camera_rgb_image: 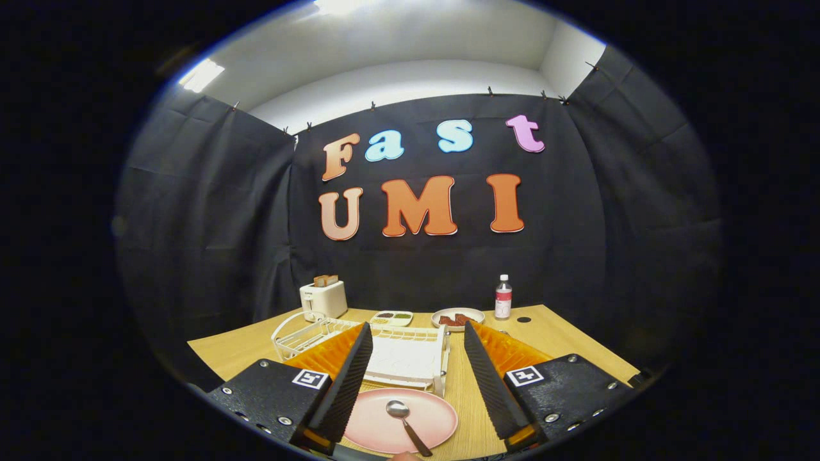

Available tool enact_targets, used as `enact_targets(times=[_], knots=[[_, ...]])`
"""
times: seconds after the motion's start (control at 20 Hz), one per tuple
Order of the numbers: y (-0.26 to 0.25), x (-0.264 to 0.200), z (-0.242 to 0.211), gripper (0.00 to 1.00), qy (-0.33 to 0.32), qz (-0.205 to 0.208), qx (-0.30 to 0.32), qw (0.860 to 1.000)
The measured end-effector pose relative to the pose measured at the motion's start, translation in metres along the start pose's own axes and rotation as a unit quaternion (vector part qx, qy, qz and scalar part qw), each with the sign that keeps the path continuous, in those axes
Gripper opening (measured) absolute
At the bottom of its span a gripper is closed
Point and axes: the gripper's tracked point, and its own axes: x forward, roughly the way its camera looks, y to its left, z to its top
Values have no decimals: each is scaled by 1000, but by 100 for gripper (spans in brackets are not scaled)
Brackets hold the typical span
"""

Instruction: Take the plate from the dish rack, then take the spoon from the basket and place it into the plate.

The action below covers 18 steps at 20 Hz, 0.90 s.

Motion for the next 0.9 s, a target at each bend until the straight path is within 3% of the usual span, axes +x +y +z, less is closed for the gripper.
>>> enact_targets(times=[0.3, 0.9], knots=[[4, -8, 16, 86, -37, -18, -24, 999], [6, -4, 20, 86, -51, -32, -5, 998]])
